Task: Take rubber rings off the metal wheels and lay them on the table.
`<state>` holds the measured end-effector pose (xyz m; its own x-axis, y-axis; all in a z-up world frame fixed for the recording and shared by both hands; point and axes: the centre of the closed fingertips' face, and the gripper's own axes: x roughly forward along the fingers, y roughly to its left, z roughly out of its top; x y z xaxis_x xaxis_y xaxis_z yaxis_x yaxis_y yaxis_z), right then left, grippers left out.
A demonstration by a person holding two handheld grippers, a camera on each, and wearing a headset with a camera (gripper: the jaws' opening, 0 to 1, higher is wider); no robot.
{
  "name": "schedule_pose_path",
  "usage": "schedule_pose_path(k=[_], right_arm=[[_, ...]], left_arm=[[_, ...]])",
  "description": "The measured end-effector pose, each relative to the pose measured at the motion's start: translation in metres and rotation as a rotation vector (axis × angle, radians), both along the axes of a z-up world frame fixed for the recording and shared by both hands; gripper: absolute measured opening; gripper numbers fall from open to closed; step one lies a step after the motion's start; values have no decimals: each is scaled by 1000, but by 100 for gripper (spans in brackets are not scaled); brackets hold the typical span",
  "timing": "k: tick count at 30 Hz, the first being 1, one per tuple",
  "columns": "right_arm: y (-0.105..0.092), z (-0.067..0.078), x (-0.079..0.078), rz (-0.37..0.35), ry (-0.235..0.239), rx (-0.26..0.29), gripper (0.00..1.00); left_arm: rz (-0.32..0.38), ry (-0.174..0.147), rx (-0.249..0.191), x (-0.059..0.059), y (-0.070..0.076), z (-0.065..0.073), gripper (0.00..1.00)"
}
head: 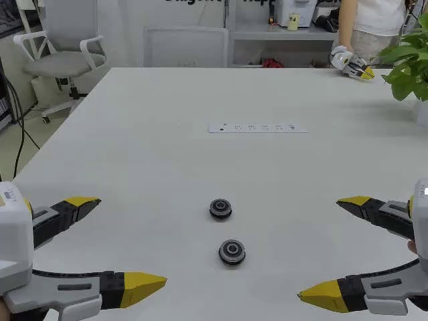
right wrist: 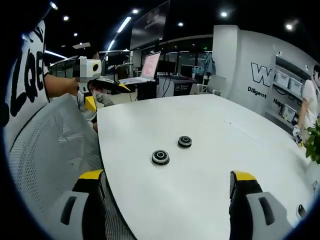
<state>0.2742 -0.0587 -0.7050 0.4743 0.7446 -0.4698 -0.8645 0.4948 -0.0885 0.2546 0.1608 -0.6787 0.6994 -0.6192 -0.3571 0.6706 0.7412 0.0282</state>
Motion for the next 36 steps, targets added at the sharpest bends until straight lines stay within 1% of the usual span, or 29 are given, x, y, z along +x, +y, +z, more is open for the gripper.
schedule_pose_path(k=[12,24,36], right_arm=[[2,-5,-3,10,20,-3,100],[4,-3,-1,13,17,0,100],[7,-3,-2,22,17,-3,100]], left_arm=[[-6,-2,4,0,0,-1,100],[-12,-6,11,1,-1,0,100],[-13,-2,11,1,0,-2,100]])
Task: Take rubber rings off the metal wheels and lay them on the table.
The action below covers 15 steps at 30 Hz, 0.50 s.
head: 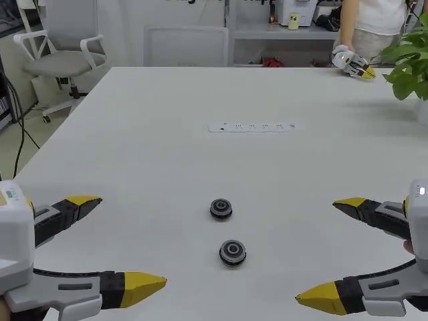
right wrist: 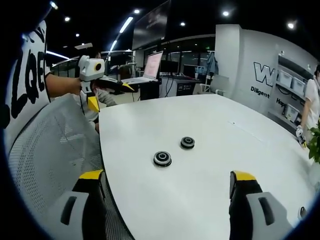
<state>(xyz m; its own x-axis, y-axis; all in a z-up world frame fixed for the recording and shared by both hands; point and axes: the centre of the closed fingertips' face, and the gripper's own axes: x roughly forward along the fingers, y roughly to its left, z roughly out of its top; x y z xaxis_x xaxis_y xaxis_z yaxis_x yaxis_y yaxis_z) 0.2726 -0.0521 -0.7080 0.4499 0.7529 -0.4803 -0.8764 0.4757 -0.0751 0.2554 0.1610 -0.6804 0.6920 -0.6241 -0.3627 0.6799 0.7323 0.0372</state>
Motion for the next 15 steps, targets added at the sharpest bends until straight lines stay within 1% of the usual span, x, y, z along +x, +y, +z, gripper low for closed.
schedule_pose_path(k=[15], right_arm=[[2,0,-1,13,8,1,99]], left_arm=[[-7,1,2,2,-1,1,100]])
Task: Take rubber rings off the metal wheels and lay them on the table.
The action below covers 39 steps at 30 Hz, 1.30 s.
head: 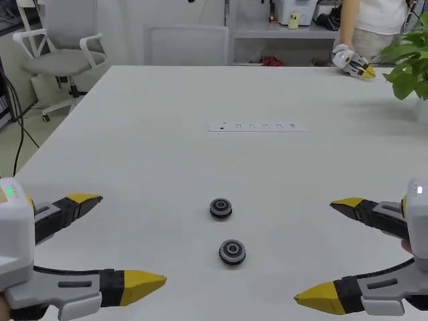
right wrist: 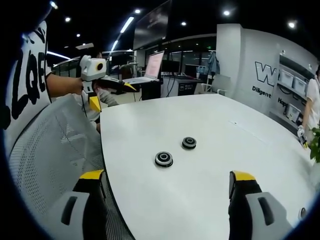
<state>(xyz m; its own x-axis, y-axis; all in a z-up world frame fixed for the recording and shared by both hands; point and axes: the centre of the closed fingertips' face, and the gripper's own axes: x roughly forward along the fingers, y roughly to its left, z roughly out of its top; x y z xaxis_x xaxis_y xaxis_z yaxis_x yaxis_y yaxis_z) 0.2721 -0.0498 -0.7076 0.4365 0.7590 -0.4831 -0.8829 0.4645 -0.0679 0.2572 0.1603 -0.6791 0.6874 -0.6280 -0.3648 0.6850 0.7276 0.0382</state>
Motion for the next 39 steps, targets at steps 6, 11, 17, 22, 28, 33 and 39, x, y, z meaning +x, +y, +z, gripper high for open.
schedule_pose_path(k=[6,11,17,22,28,33,39], right_arm=[[0,2,3,6,-4,-2,99],[2,4,5,14,-12,-8,99],[4,5,9,22,-22,-17,99],[5,9,12,26,-25,-6,99],[3,14,20,27,-30,10,98],[4,14,22,46,-36,-5,98],[8,19,29,62,-43,2,96]], left_arm=[[-6,-8,8,1,0,3,100],[3,-9,3,4,3,4,100],[-1,-10,4,7,3,4,100],[-4,-9,2,10,3,5,100],[-15,-11,17,16,3,6,100],[-29,-12,23,20,-1,8,100],[-49,-20,31,28,-5,10,100]])
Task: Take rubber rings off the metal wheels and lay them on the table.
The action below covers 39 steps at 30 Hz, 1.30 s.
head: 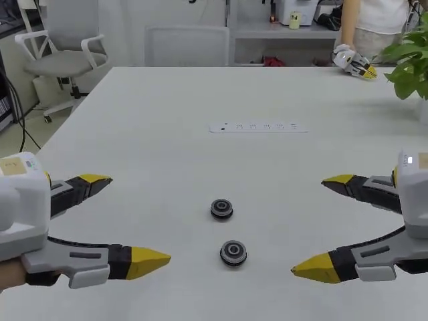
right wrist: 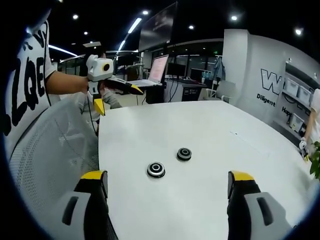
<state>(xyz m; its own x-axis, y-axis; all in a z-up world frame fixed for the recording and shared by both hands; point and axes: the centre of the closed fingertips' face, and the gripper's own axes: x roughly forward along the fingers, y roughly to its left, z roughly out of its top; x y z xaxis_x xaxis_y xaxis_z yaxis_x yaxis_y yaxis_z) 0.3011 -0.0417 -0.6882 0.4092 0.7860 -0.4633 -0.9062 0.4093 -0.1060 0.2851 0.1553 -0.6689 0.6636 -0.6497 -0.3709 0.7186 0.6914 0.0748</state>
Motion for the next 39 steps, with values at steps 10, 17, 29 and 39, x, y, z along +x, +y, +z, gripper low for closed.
schedule_pose_path(k=[10,17,29,39], right_arm=[[8,1,7,27,1,2,94],[13,-5,15,36,18,2,92],[25,-14,22,77,33,-7,88],[27,-26,29,86,37,-23,83]], left_arm=[[-31,-4,6,10,-7,1,100],[-51,5,14,16,-11,-5,100],[-76,16,17,27,-19,-10,98],[-98,47,15,31,-28,-22,97]])
